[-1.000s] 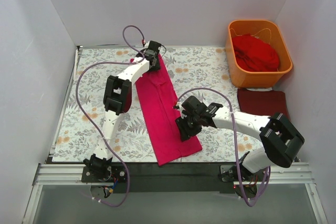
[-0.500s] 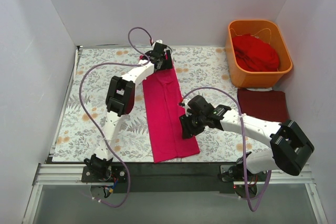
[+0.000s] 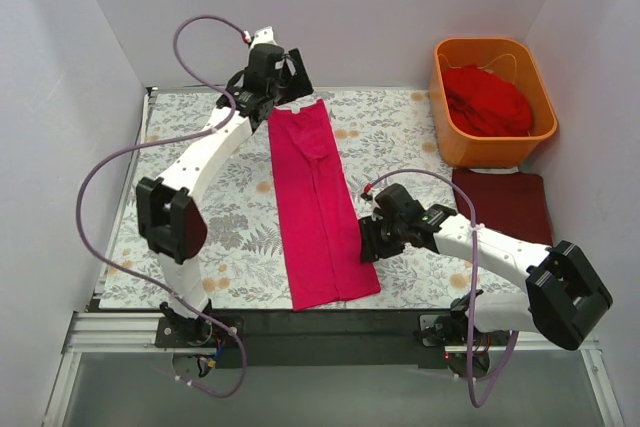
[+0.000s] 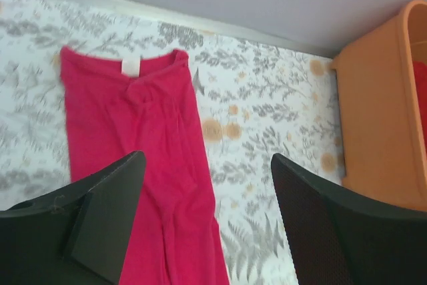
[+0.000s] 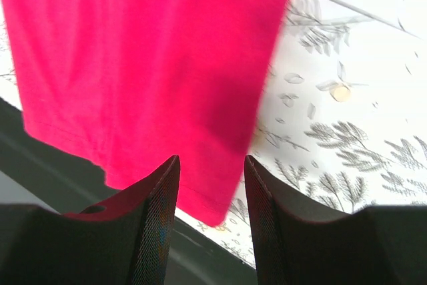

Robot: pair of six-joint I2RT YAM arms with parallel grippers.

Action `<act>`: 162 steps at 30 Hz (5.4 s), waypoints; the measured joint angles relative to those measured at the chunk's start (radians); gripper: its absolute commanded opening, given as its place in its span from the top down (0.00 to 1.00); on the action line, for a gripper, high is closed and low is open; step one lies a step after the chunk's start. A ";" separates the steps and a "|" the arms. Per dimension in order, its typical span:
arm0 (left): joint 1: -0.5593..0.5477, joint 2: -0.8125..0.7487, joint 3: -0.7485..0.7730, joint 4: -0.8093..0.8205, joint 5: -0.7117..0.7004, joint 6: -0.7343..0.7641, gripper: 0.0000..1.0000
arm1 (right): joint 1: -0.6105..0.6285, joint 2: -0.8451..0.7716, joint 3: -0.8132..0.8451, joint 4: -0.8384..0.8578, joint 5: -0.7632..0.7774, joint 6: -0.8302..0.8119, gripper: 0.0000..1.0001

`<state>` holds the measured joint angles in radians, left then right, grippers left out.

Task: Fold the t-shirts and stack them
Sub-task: Fold the tshirt

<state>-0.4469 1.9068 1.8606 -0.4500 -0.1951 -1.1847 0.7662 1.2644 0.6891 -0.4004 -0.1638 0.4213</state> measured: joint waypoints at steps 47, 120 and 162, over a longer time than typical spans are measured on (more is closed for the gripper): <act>-0.425 -0.546 -1.163 -0.377 0.369 -0.563 0.54 | -0.033 -0.027 -0.196 0.015 -0.202 0.094 0.98; -0.031 -0.402 -0.797 -0.357 0.248 -0.305 1.00 | -0.138 0.167 0.374 -0.128 -0.071 -0.082 0.99; 0.102 -0.073 -0.612 -0.115 0.139 -0.138 1.00 | -0.284 0.554 0.599 0.049 -0.093 -0.242 0.99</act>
<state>-0.3450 1.8339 1.2484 -0.5648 -0.0563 -1.3228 0.4824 1.8187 1.2877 -0.3515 -0.2569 0.1791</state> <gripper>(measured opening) 0.020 0.032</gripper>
